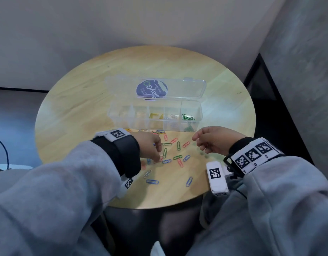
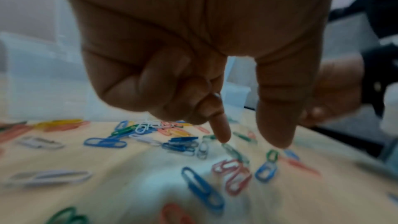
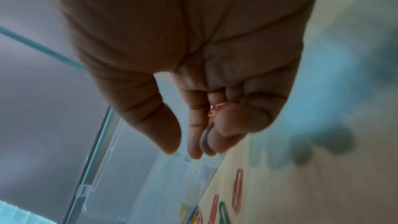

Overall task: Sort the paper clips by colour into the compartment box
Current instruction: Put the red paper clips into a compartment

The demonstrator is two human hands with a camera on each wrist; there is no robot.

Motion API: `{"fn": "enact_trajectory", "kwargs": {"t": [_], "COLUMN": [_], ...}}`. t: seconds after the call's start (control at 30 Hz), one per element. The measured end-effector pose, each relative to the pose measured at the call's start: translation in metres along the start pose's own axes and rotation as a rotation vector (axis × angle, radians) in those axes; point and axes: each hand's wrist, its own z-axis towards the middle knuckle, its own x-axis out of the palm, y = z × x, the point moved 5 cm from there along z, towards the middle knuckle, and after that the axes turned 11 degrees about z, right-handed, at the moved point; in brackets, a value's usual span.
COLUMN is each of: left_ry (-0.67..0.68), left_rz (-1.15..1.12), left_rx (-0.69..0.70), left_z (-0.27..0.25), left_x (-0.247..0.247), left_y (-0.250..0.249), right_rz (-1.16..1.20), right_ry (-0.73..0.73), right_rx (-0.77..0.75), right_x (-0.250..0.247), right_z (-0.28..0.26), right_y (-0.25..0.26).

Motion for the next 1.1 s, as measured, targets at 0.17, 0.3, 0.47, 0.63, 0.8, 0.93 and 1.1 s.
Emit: {"fn": "enact_trajectory", "kwargs": {"t": [0.17,0.3,0.47,0.63,0.8,0.93,1.1], "left_ry": [-0.002,-0.022,-0.006,0.010,-0.009,-0.040,-0.014], "left_rz": [0.198,0.301,0.273,0.294,0.405,0.407,0.187], "left_rx": [0.028,0.027,0.022,0.004,0.013,0.024,-0.031], "left_z": [0.002,0.004,0.008,0.011,0.013,0.015,0.014], "left_x": [0.004,0.002,0.007,0.011,0.013,0.011,0.014], "left_y": [-0.018,-0.024,-0.023,-0.021,-0.022,-0.020,-0.005], "right_rz": [-0.619,-0.779,-0.883,-0.996,-1.043,-1.030,-0.845], "right_ry": [-0.075,-0.122,-0.105,-0.112,-0.102,-0.074,0.012], "right_rx": [-0.114,-0.154,-0.154,-0.150,-0.108,-0.082,-0.028], "right_x": [-0.003,0.002,0.017,0.028,0.028,0.028,0.023], "right_z": [-0.002,0.004,0.018,0.025,0.030,0.032,0.024], "right_y": [0.008,0.011,0.013,0.012,0.013,0.007,0.005]}}
